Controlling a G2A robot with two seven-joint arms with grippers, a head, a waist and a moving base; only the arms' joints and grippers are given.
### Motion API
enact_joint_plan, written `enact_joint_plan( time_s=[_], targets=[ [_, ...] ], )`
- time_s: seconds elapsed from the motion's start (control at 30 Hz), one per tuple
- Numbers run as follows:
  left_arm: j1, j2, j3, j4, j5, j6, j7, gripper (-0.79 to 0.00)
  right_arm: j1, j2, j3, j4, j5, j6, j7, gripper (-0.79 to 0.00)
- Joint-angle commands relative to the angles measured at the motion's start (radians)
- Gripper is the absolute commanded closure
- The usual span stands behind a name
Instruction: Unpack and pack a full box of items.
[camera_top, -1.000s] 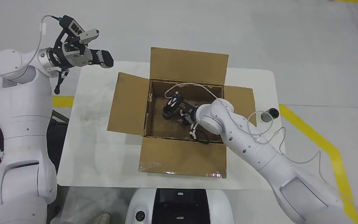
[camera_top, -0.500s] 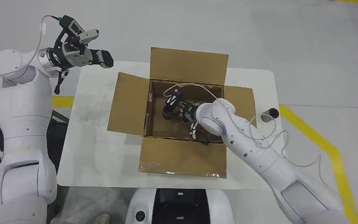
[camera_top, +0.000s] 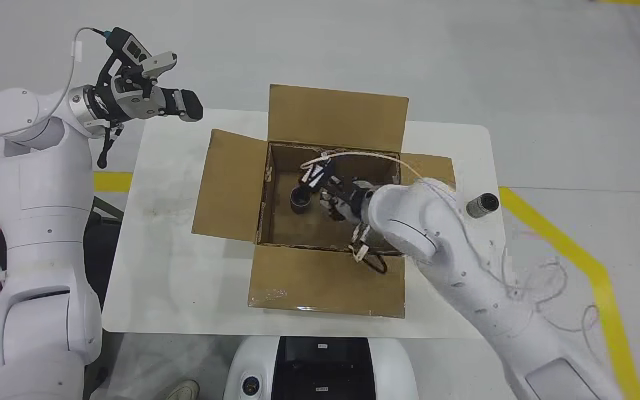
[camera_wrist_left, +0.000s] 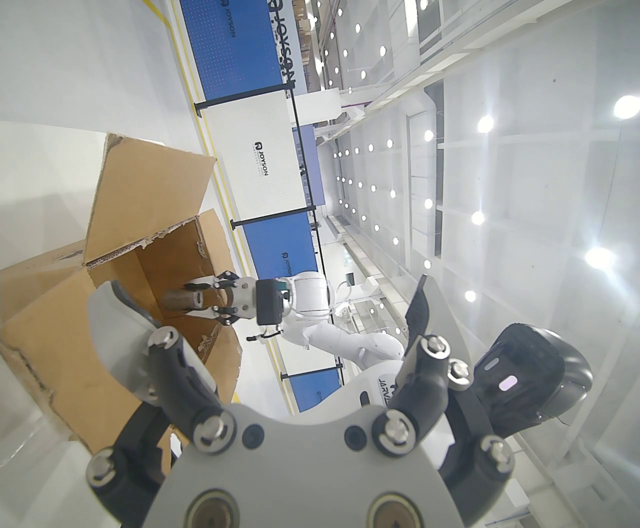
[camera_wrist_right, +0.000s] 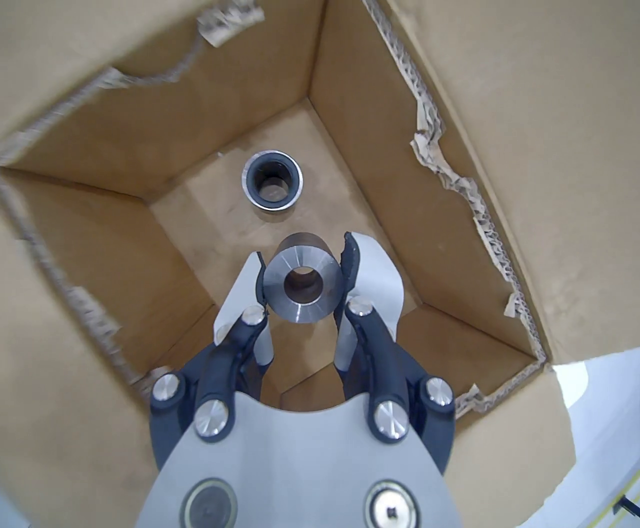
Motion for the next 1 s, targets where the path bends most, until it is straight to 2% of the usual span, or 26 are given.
enact_joint_plan(
  time_s=[0.0, 0.23, 0.53, 0.97],
  targets=[
    [0.0, 0.0, 0.0, 0.0, 0.0, 0.0, 0.0, -0.785, -0.012, 0.006, 0.031, -0.063, 0.038, -0.003, 0.039, 0.0],
    [0.0, 0.0, 0.0, 0.0, 0.0, 0.0, 0.0, -0.785, -0.04, 0.022, 0.122, -0.17, 0.129, -0.01, 0.084, 0.0],
    [0.0, 0.0, 0.0, 0.0, 0.0, 0.0, 0.0, -0.785, -0.014, 0.039, 0.275, -0.134, 0.212, 0.014, 0.083, 0.0],
    [0.0, 0.0, 0.0, 0.0, 0.0, 0.0, 0.0, -0.785, -0.164, 0.084, 0.509, -0.175, 0.235, 0.035, 0.119, 0.0]
  ],
)
